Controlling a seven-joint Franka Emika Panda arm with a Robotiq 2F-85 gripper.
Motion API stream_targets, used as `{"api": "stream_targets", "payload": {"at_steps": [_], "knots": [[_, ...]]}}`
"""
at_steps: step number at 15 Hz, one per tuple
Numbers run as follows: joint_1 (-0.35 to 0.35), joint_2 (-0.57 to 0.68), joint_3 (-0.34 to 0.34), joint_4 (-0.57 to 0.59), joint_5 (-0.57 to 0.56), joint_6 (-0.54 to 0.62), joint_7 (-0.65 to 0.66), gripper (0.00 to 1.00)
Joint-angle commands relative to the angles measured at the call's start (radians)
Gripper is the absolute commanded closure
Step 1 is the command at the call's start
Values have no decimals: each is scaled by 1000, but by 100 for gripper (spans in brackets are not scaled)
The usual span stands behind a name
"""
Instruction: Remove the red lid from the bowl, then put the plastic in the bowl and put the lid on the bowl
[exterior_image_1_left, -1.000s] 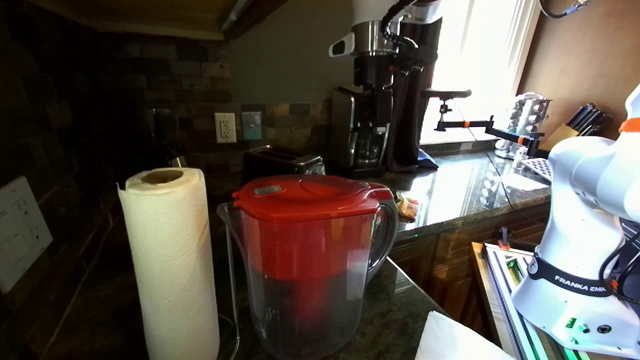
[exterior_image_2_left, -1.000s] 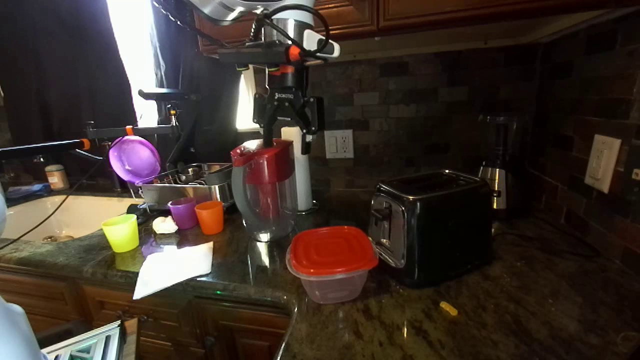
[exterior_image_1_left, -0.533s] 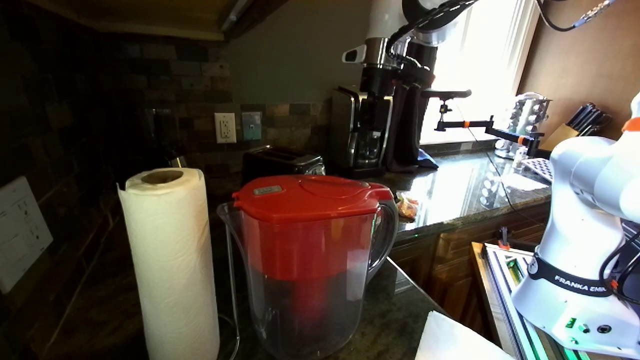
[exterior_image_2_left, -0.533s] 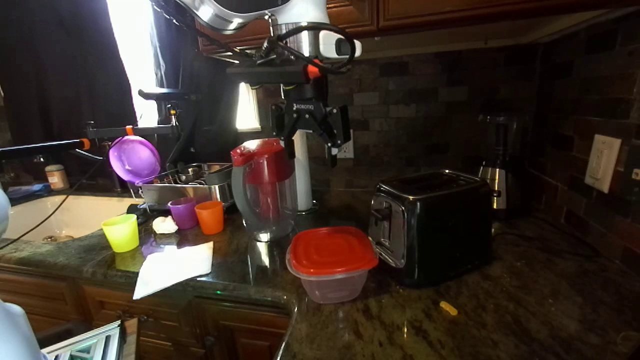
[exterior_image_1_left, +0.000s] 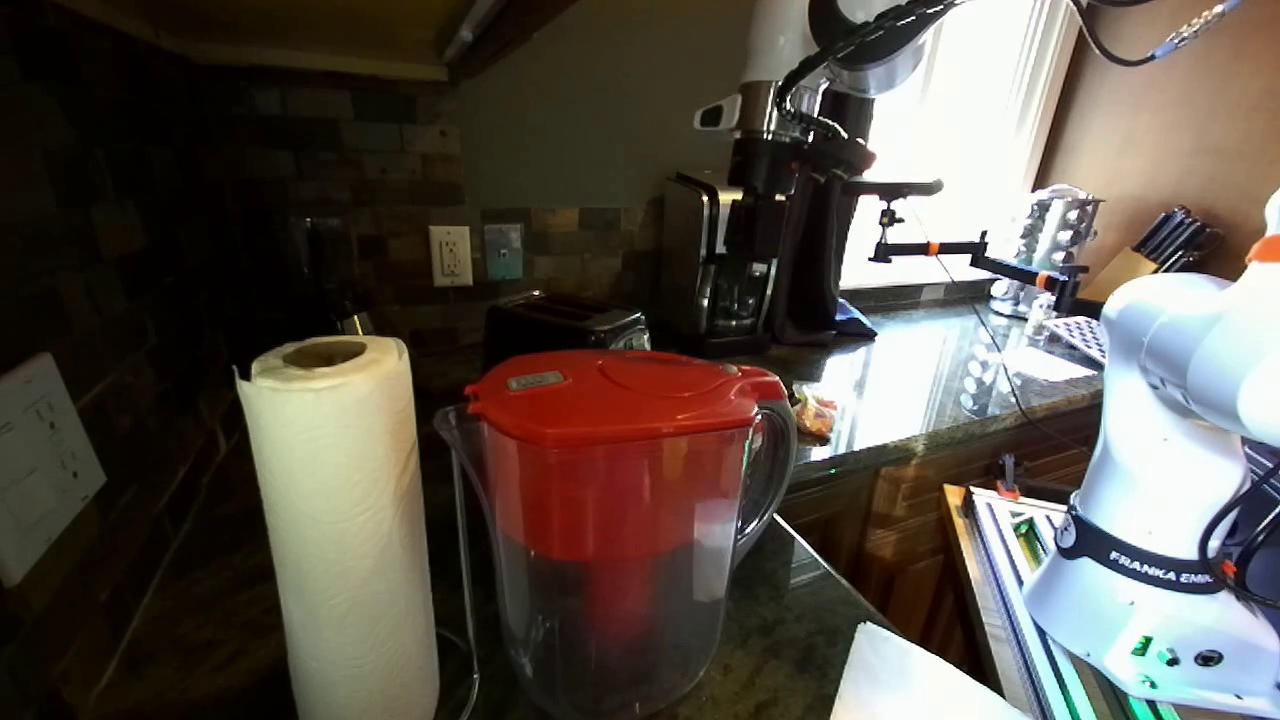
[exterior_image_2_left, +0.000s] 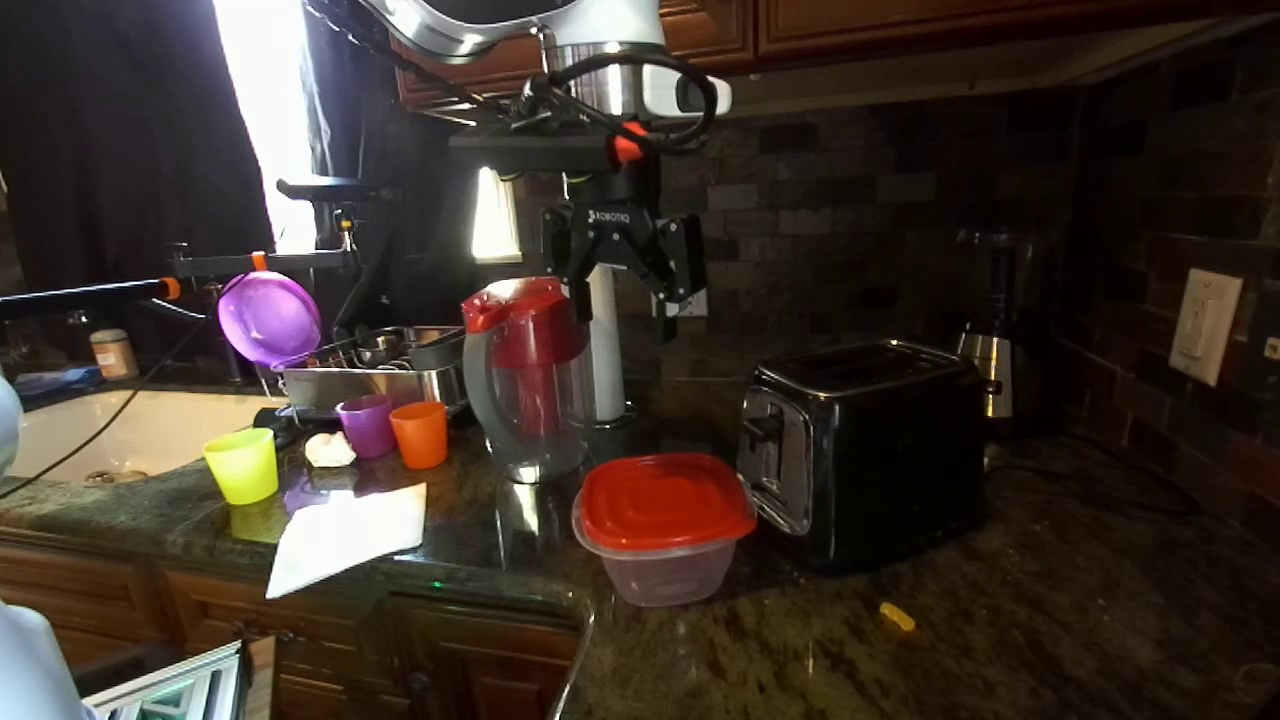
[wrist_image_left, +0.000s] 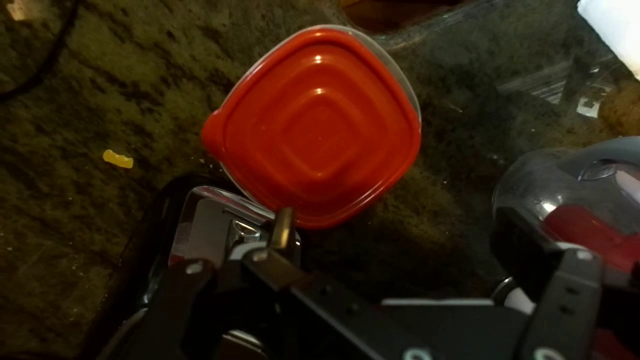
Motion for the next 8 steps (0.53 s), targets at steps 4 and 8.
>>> {"api": "stream_targets", "payload": {"at_steps": [4,8], "knots": [[-52,55,-41,-38,-23,33,-7,0],[-81,103,-71,-56,-16,101,-37,0]]}}
